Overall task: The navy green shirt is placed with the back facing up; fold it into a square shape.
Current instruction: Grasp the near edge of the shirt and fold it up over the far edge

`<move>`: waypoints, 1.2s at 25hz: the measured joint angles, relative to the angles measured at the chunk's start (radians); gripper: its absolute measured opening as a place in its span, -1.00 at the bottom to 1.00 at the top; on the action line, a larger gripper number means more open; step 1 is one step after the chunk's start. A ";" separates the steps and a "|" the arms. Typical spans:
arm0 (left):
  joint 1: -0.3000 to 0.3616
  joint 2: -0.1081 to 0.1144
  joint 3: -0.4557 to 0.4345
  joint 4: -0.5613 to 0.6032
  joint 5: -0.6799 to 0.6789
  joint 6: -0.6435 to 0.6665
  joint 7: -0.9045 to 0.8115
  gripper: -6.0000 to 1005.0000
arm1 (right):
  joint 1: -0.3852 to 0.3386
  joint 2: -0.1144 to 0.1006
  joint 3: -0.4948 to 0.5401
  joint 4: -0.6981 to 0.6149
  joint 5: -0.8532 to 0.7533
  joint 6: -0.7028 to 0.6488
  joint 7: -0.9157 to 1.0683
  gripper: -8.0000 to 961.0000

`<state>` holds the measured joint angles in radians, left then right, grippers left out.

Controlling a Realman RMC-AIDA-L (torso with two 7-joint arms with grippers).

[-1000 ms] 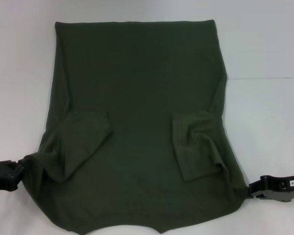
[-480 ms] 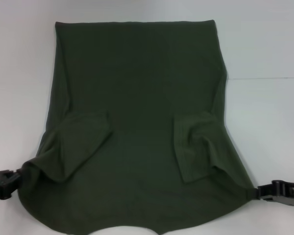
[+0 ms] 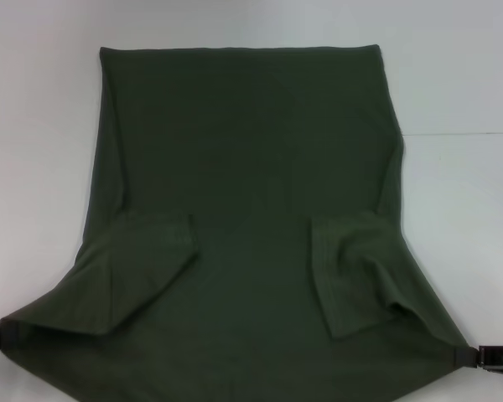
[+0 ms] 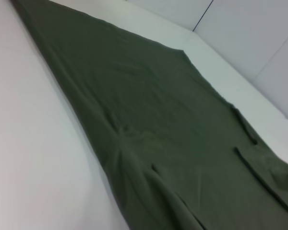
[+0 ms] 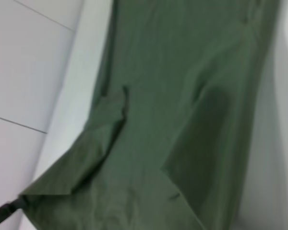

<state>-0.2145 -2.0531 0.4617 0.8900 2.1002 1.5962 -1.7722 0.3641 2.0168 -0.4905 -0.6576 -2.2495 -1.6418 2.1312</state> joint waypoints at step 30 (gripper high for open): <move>-0.148 0.092 -0.108 -0.151 0.000 0.000 0.002 -0.94 | 0.041 -0.048 0.321 0.037 0.017 -0.057 -0.130 -0.87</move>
<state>-0.3624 -1.9607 0.3537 0.7391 2.0998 1.5967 -1.7702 0.4055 1.9688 -0.1697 -0.6205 -2.2324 -1.6984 2.0008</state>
